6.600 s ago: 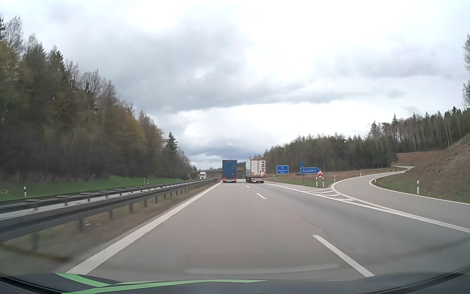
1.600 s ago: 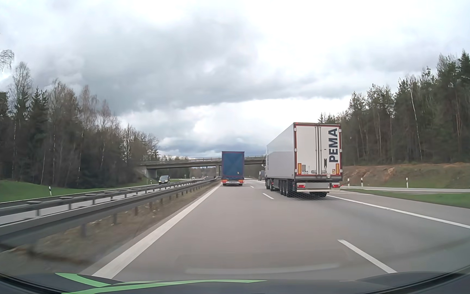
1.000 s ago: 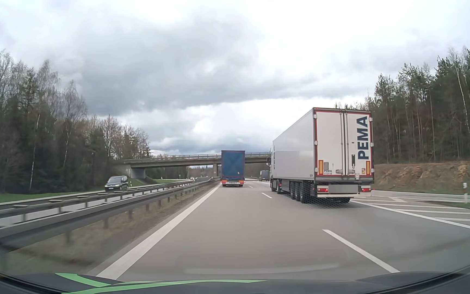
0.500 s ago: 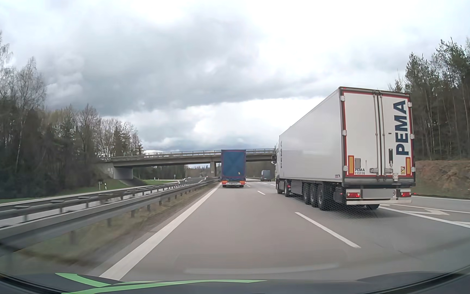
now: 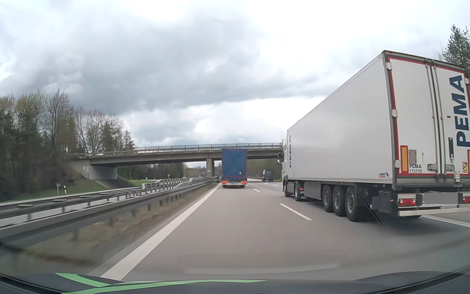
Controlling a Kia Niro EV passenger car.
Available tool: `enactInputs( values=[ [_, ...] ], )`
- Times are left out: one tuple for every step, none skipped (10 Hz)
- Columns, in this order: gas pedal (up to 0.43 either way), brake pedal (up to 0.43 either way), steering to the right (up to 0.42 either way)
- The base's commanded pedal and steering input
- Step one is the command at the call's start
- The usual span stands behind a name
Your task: Follow the waypoints while adhering to traffic rules and regulations
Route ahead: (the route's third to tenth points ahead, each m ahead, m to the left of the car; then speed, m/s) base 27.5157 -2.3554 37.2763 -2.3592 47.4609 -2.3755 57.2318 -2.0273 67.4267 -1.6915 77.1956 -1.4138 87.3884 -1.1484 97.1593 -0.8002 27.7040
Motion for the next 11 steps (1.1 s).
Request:
enactInputs(
  values=[
    [0.059,0.000,-0.004],
    [0.059,0.000,-0.004],
    [0.059,0.000,-0.004],
    [0.059,0.000,-0.004],
    [0.059,0.000,-0.004],
    [0.067,0.000,-0.004],
    [0.067,0.000,-0.004],
    [0.067,0.000,-0.004],
    [0.067,0.000,-0.004],
    [0.067,0.000,-0.004],
    [0.067,0.000,-0.004]
  ],
)
